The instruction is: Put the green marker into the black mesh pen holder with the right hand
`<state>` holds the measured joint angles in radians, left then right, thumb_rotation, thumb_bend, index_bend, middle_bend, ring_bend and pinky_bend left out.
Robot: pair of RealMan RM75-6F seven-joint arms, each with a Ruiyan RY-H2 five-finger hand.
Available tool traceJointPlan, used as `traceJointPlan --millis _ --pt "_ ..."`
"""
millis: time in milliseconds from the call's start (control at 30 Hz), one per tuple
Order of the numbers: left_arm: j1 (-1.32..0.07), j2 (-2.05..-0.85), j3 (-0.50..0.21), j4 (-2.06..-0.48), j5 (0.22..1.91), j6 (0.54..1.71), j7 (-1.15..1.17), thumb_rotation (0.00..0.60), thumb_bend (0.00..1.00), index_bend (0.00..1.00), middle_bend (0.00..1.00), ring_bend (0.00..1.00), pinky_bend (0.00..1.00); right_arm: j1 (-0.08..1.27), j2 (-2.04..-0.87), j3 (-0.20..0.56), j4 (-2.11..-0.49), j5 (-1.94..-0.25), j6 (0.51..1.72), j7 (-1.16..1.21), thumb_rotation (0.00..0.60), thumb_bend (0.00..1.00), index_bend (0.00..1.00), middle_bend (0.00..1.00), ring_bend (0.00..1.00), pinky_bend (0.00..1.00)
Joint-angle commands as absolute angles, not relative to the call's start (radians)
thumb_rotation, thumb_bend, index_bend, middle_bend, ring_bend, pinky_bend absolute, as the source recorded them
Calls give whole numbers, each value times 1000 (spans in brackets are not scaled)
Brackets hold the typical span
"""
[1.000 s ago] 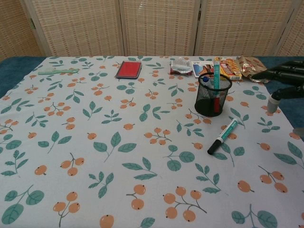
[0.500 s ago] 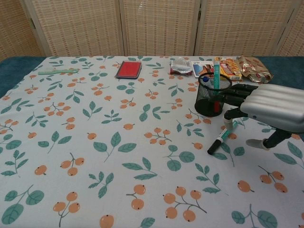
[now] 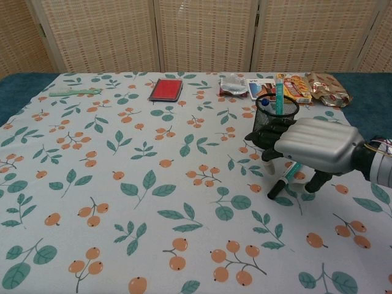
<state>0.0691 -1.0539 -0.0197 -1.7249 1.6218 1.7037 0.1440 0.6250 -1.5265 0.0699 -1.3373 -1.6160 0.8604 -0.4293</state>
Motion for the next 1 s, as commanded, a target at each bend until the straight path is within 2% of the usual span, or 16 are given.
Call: traceJointPlan --millis 33,667,833,1000 --pt "70 -1053 -20 -1723 1625 1707 140 600 401 12 164 58 265 636 -1538 69 -1330 -1603 854 -440 600 305 419 0 0 0" --pt "73 -1052 -20 -1718 1630 1712 130 600 400 2 163 58 265 666 -1577 47 -1288 -1531 842 -496 600 314 470 13 0 0" --pt "74 -1053 -20 -1708 1644 1724 122 600 401 0 164 58 265 672 -1607 51 -1251 -1522 858 -497 600 308 538 44 0 0" --pt "75 -1054 -25 -1699 1642 1731 111 600 400 0 163 58 265 677 -1632 53 -1218 -1518 879 -499 600 299 648 101 0 0"
